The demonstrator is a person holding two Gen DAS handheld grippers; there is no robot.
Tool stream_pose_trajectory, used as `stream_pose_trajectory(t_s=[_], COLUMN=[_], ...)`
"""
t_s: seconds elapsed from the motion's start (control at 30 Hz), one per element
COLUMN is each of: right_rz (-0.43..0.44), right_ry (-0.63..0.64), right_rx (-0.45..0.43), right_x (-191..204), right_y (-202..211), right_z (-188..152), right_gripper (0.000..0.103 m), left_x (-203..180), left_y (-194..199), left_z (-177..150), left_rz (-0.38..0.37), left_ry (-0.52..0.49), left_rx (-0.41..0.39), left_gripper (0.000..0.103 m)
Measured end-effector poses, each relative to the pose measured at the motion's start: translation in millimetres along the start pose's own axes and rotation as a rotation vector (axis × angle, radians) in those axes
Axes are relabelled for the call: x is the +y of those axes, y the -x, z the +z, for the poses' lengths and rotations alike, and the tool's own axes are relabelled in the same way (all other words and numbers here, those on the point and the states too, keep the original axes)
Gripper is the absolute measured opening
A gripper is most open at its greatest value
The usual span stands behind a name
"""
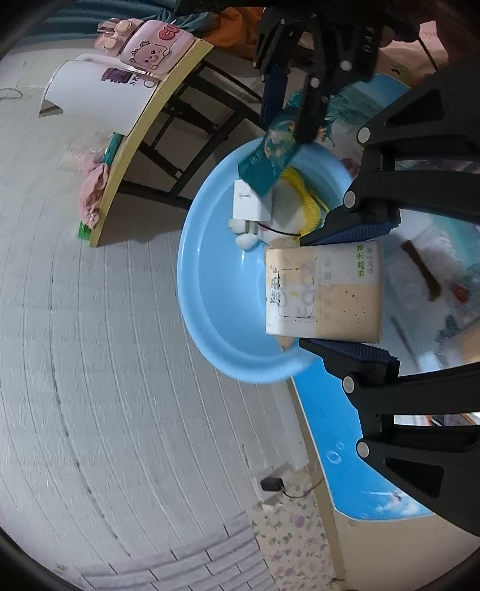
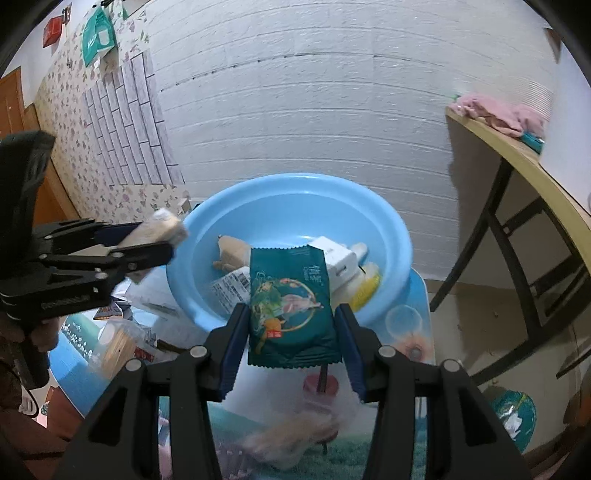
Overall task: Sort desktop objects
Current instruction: 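Carry both items over the basin and release them inside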
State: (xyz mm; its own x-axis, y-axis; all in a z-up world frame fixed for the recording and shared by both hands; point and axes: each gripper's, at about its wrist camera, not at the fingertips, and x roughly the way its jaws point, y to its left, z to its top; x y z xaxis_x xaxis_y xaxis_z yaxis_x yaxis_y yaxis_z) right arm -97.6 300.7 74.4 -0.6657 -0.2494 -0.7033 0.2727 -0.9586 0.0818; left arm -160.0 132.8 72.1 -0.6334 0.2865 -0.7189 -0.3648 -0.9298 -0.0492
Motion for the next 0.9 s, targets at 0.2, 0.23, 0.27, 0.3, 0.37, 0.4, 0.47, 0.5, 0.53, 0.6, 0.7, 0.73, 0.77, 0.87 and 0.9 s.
stream_pose_trajectory(t_s=[0.2,0.23,0.27,0.3,0.37,0.4,0.47,0.5,0.53,0.6,0.7,0.73,0.77,0.87,0.9], right_rz=[0.015,0.015,0.015,0.017,0.016,0.015,0.013,0.014,0.014,0.014,0.033,0.048,0.059,0.054,0.054], right_ry=[0.005,0.005,0.005,0.003,0.004,0.004,0.001,-0.002,-0.002,0.002,-0.010,-0.023,-0.033,-0.033,-0.033], right_rx=[0.017,0.019,0.023,0.027,0.033,0.037,0.044,0.049,0.051,0.056,0.069,0.074,0.078,0.087,0.090], right_x=[-0.1,0.1,-0.2,-0.7,-1.7,-2.1,-2.2,-2.8,-2.6,-2.0,-1.9,-2.6,-2.0,1.4,2.4], right_y=[-18.3,-20.3,-22.4,-24.8,-28.2,-30.4,-34.1,-36.0,-37.1,-39.6,-45.3,-46.7,-48.0,-50.9,-51.8], right_z=[5.7,6.2,6.5,6.6,6.8,6.8,6.8,7.1,6.9,7.4,7.5,7.6,8.1,9.2,9.1], right_gripper=[0.047,0.047,0.047,0.047,0.047,0.047,0.047,0.047,0.047,0.047,0.047,0.047,0.048,0.049,0.049], left_x=[-4.5,-4.7,-5.0,-6.3,-7.0,-6.3,-4.9,-4.1,-3.5,-3.2,-1.1,-0.9,-0.8,-0.8,0.9], left_y=[-28.2,-30.5,-34.2,-36.3,-40.1,-40.2,-42.6,-43.5,-44.3,-45.2,-45.8,-45.2,-42.9,-38.3,-36.7], left_z=[8.0,8.3,8.5,8.7,8.7,8.1,8.4,8.7,8.9,9.6,9.9,10.0,9.9,9.8,9.3], left_rz=[-0.027,-0.028,-0.033,-0.034,-0.039,-0.040,-0.041,-0.040,-0.039,-0.038,-0.039,-0.041,-0.041,-0.027,-0.023], left_ry=[-0.021,-0.022,-0.026,-0.028,-0.038,-0.039,-0.040,-0.041,-0.044,-0.047,-0.036,-0.029,-0.028,-0.045,-0.043], left_rx=[0.032,0.035,0.042,0.044,0.047,0.047,0.050,0.052,0.053,0.053,0.063,0.067,0.066,0.063,0.064], left_gripper=[0.045,0.045,0.045,0.045,0.046,0.046,0.048,0.049,0.050,0.050,0.060,0.065,0.066,0.068,0.069])
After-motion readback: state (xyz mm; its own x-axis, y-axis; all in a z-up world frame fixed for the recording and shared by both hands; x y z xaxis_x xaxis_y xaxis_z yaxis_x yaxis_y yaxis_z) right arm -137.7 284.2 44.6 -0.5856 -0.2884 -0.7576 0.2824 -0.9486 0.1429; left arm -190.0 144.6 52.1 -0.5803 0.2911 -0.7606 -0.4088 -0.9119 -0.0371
